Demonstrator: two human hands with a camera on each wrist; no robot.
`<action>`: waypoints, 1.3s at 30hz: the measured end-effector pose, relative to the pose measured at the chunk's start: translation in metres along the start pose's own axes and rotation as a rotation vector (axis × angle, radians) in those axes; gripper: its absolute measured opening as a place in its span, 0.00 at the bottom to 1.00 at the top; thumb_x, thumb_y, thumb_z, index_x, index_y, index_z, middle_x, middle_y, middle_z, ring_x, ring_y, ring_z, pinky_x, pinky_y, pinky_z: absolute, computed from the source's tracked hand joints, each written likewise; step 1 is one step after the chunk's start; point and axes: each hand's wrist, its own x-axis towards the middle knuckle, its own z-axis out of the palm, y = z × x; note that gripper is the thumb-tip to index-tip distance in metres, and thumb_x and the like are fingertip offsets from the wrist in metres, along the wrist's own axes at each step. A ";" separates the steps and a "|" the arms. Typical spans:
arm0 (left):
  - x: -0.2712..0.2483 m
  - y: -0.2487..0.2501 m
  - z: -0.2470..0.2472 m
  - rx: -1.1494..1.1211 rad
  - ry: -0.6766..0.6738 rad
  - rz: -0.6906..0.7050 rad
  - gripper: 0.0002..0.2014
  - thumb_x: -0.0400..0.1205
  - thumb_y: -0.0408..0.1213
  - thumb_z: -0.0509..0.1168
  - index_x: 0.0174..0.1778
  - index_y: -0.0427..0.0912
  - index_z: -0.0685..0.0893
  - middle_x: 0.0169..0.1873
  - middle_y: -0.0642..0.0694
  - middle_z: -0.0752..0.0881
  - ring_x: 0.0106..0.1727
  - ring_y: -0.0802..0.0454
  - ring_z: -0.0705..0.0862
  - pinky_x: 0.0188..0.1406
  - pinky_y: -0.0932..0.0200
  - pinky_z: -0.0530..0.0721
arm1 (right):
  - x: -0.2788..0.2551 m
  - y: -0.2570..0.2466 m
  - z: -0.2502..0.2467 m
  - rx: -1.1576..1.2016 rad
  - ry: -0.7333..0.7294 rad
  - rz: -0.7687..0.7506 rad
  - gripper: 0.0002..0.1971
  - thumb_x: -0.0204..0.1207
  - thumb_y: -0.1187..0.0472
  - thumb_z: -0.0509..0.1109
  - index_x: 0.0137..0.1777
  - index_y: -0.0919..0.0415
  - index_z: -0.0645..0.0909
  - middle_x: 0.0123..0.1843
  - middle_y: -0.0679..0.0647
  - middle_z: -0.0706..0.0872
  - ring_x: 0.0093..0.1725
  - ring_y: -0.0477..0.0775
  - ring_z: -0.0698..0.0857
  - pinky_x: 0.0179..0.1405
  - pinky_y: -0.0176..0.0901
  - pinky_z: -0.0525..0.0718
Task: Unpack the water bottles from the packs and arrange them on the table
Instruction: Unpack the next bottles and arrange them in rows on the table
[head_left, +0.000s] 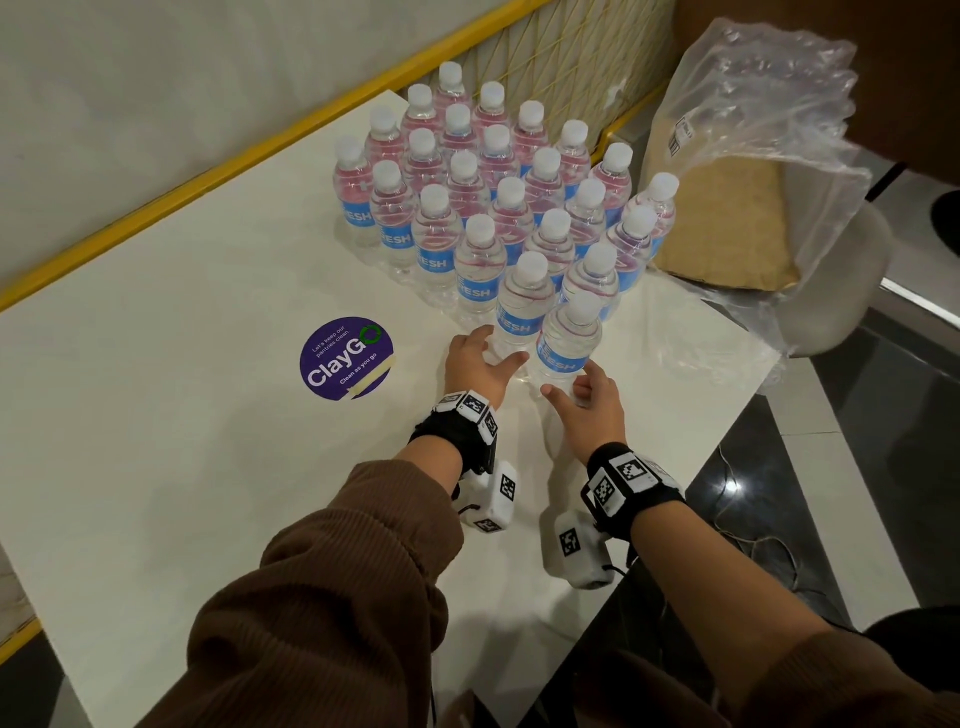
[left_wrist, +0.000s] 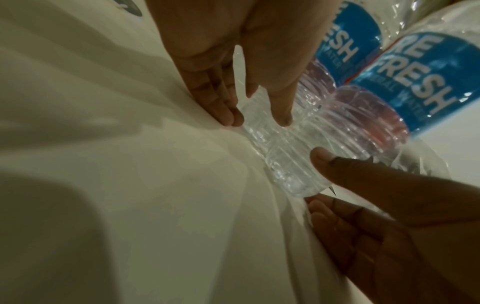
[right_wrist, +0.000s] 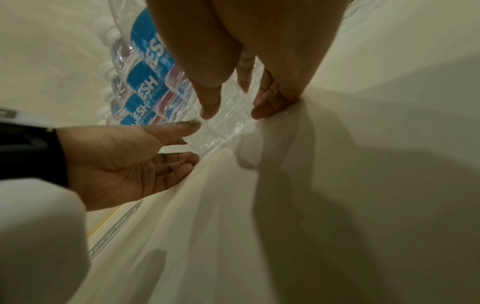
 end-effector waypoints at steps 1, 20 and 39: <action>-0.001 0.001 -0.001 0.012 -0.002 -0.008 0.32 0.72 0.47 0.76 0.71 0.44 0.75 0.62 0.41 0.77 0.60 0.44 0.81 0.57 0.57 0.78 | 0.000 -0.001 0.000 -0.002 0.001 0.003 0.30 0.73 0.56 0.75 0.74 0.56 0.70 0.65 0.58 0.76 0.56 0.46 0.75 0.57 0.35 0.72; -0.030 0.107 -0.054 0.421 0.066 0.670 0.22 0.74 0.31 0.67 0.66 0.44 0.80 0.69 0.42 0.73 0.72 0.42 0.68 0.70 0.57 0.67 | 0.018 -0.011 -0.030 -0.038 -0.261 0.095 0.29 0.71 0.46 0.74 0.71 0.52 0.72 0.54 0.55 0.85 0.56 0.57 0.86 0.62 0.52 0.82; -0.051 0.142 -0.069 0.467 -0.189 0.711 0.22 0.75 0.31 0.65 0.67 0.45 0.80 0.66 0.46 0.76 0.69 0.47 0.72 0.66 0.58 0.69 | 0.033 -0.086 -0.100 -0.298 -0.129 -0.132 0.16 0.75 0.60 0.72 0.62 0.60 0.80 0.49 0.58 0.85 0.46 0.54 0.81 0.56 0.45 0.81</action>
